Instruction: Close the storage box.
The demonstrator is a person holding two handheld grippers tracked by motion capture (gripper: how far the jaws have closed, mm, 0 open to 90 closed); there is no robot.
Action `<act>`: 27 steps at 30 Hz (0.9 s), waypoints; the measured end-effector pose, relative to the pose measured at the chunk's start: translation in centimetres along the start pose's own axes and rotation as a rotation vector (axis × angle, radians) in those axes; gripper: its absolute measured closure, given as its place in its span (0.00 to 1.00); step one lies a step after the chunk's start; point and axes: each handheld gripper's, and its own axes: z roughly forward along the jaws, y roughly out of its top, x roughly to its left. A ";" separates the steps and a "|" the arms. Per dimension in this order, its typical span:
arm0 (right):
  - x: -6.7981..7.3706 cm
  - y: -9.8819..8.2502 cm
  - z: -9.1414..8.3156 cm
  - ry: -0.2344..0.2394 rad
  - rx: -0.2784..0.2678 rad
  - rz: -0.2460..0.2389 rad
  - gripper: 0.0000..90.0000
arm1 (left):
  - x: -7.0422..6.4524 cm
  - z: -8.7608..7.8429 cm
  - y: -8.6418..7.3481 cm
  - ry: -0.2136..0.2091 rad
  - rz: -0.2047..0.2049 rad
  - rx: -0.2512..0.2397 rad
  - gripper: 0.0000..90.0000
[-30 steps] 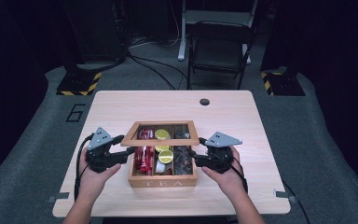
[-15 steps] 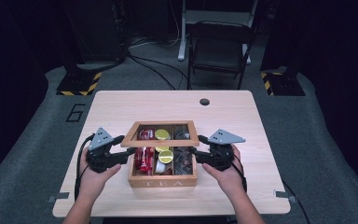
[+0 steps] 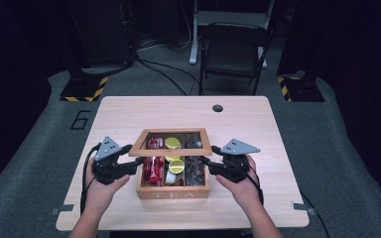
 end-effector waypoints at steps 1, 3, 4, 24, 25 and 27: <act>0.0 0.0 0.0 0.000 0.000 0.000 0.52 | 0.0 0.0 0.0 -0.002 0.000 0.001 0.43; 0.0 0.0 0.0 -0.002 -0.004 -0.008 0.52 | 0.0 0.0 0.1 -0.003 0.000 0.009 0.43; 0.1 0.0 0.0 -0.005 -0.006 -0.012 0.52 | 0.0 0.0 0.1 0.000 -0.001 0.004 0.43; 0.8 0.6 -1.1 -0.012 -0.008 -0.073 0.54 | 0.0 -0.3 -0.1 -0.017 0.035 0.028 0.43; 0.9 0.6 -1.1 -0.012 -0.002 -0.076 0.54 | -0.1 -0.3 -0.1 -0.019 0.045 0.030 0.43; 1.0 0.6 -1.2 -0.008 0.009 -0.071 0.54 | -0.2 -0.4 -0.2 -0.020 0.055 0.035 0.43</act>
